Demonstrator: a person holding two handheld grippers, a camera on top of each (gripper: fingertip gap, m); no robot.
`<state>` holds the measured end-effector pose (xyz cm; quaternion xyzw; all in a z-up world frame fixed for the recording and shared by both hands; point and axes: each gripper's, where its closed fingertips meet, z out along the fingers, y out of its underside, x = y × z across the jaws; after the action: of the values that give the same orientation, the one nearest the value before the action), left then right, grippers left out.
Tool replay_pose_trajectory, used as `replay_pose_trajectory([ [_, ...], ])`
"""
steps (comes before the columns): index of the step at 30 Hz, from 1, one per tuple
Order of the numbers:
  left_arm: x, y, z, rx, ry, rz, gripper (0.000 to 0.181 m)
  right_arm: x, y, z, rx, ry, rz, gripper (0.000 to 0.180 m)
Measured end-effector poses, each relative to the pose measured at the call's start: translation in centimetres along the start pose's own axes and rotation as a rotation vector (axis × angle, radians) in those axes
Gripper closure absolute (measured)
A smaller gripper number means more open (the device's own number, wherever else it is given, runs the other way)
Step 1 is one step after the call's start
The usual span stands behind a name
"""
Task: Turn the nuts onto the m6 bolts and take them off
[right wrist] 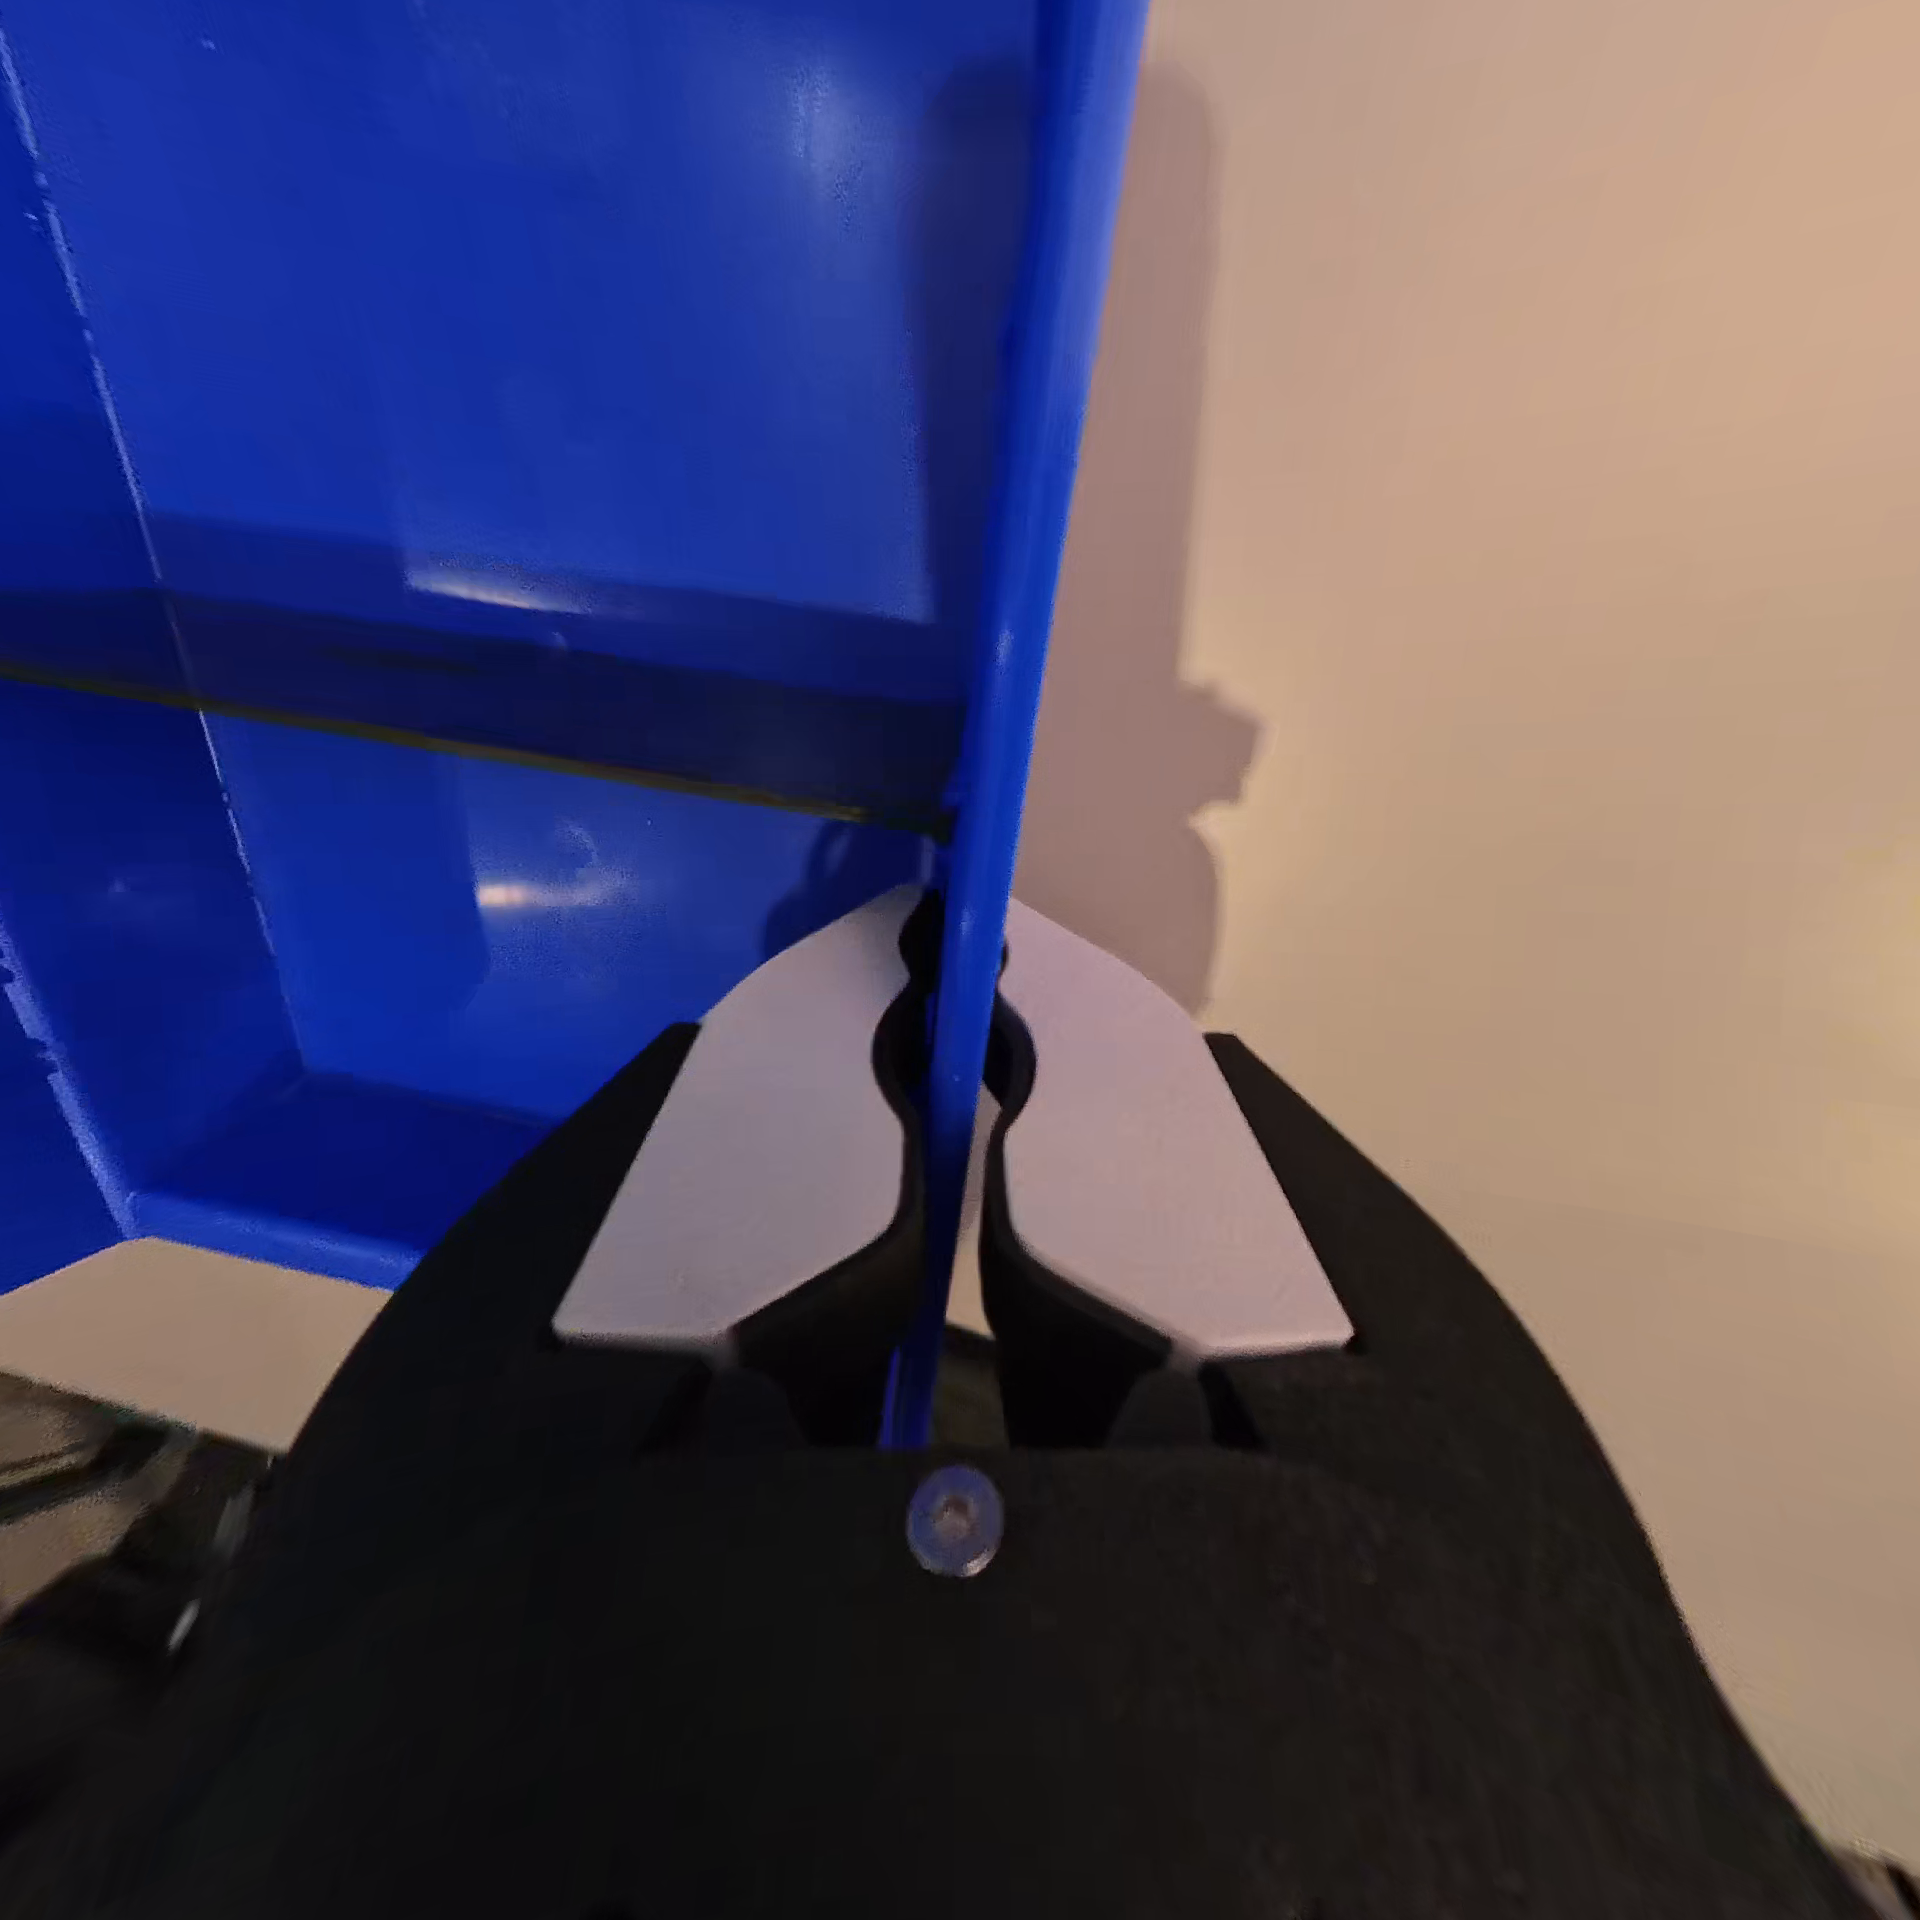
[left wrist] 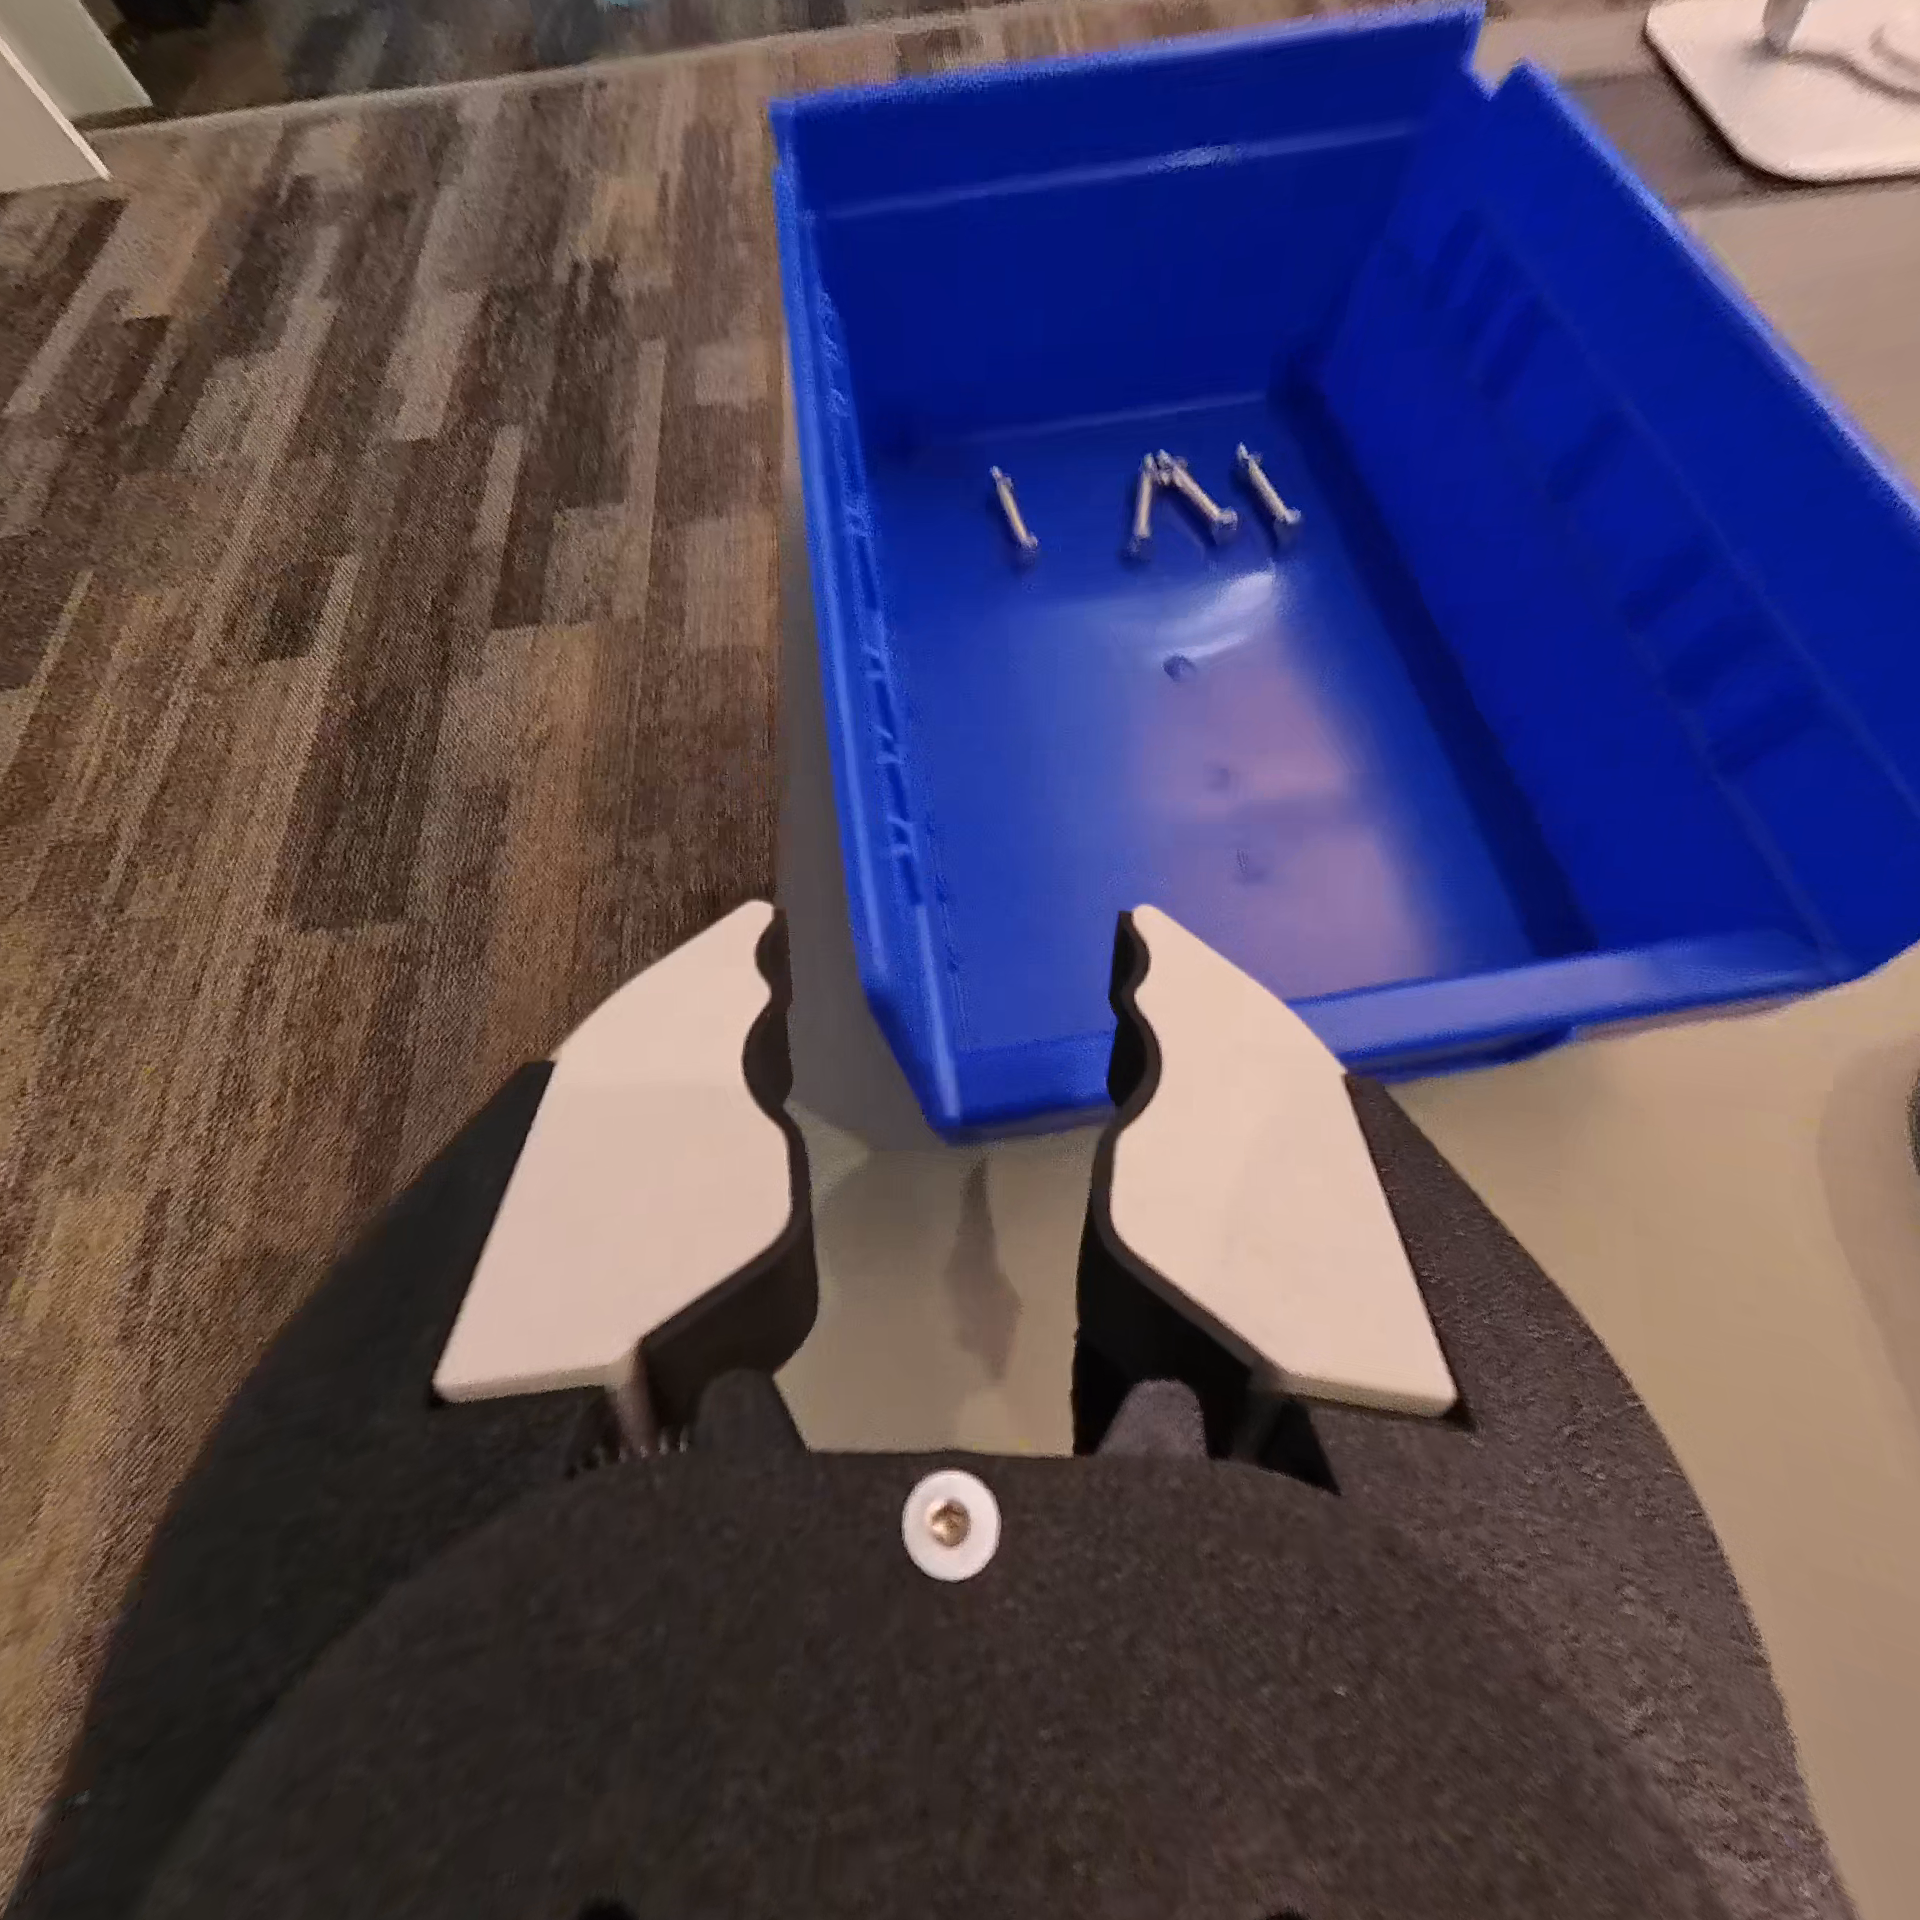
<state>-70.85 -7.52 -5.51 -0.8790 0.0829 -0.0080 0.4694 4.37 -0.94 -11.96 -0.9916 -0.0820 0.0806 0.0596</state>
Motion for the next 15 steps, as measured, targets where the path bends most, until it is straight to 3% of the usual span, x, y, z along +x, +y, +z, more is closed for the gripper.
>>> replay_pose_trajectory([
  [8,2.2,-0.2,-0.6,-0.019,-0.050,0.089,0.122,18.4,6.1,-3.3,-0.006,0.050,0.120,0.174],
  [15,1.5,-0.8,0.7,-0.007,-0.061,-0.024,0.125,28.6,10.8,-5.3,0.040,0.070,0.231,0.174],
])
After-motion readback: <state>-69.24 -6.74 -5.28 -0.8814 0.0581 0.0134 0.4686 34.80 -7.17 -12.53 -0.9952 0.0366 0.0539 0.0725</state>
